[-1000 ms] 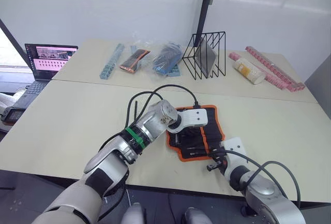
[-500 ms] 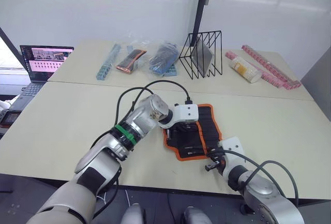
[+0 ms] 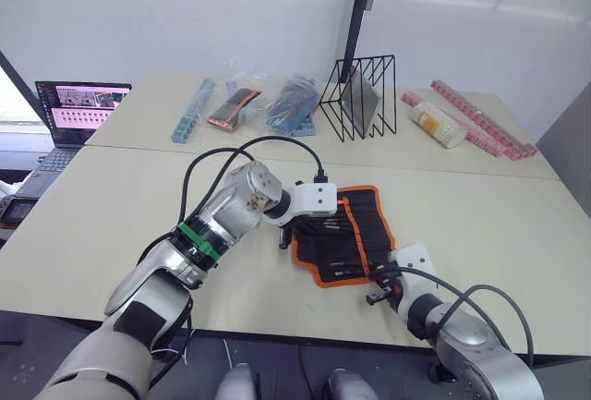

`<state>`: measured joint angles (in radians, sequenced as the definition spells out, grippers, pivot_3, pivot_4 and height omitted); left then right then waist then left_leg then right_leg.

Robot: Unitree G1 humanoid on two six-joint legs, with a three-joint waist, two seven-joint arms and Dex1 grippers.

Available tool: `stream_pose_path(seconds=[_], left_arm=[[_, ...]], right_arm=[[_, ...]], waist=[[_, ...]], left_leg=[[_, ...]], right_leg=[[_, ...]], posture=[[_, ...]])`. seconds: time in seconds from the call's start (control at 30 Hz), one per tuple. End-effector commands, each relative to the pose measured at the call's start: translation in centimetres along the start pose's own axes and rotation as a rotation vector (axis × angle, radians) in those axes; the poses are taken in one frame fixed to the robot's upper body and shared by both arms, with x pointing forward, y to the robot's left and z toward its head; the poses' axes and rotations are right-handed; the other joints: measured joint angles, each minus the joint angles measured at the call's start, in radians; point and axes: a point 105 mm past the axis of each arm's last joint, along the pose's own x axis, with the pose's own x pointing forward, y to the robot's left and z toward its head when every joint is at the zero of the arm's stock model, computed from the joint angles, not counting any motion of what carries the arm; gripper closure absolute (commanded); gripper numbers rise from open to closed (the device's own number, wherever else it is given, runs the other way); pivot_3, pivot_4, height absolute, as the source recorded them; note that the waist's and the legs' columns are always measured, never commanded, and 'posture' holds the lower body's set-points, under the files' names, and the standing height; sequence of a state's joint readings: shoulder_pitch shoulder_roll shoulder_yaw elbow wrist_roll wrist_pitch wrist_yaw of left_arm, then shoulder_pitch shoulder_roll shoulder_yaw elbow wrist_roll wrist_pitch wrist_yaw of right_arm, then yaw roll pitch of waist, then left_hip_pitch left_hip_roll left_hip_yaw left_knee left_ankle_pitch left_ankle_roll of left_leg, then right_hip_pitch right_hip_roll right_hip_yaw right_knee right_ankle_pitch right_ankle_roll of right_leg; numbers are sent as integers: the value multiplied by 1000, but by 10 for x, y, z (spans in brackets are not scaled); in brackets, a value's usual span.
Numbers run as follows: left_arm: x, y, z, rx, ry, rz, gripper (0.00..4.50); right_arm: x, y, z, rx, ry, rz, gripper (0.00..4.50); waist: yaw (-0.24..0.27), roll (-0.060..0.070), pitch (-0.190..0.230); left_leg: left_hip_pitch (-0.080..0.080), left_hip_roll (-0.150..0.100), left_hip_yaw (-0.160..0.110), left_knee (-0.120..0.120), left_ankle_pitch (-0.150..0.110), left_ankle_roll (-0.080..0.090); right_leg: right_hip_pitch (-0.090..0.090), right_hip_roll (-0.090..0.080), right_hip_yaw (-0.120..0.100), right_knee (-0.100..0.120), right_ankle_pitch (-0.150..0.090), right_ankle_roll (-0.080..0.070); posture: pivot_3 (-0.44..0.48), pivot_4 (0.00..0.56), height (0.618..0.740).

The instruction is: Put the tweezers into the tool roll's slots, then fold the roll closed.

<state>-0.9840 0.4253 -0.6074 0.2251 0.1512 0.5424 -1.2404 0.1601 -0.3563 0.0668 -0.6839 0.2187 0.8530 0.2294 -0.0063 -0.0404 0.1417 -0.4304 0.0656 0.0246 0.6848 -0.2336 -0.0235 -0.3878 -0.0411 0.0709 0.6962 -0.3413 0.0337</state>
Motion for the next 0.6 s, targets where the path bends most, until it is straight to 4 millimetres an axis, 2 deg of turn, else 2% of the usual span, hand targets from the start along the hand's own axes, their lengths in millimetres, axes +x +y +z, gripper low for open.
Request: stream_pose_path(seconds=[0.03, 0.3, 0.6], left_arm=[[-11, 2, 12, 55, -28, 8, 4488], [-7, -1, 19, 84, -43, -14, 4488], [-15, -6, 12, 99, -26, -43, 4488]], right_arm=[[1, 1, -29, 30, 128, 5, 4500], [0, 3, -30, 35, 130, 4, 4500], [-2, 0, -31, 32, 135, -6, 4500]], waist=[[0, 0, 0], [0, 0, 0], [0, 0, 0]], left_leg=[[0, 0, 0, 0, 0, 0], [0, 0, 0, 0, 0, 0], [0, 0, -1, 0, 0, 0]], right_leg=[[0, 0, 0, 0, 0, 0], [0, 0, 0, 0, 0, 0], [0, 0, 0, 3, 0, 0]], posture=[[0, 150, 684], [0, 150, 684], [0, 150, 684]])
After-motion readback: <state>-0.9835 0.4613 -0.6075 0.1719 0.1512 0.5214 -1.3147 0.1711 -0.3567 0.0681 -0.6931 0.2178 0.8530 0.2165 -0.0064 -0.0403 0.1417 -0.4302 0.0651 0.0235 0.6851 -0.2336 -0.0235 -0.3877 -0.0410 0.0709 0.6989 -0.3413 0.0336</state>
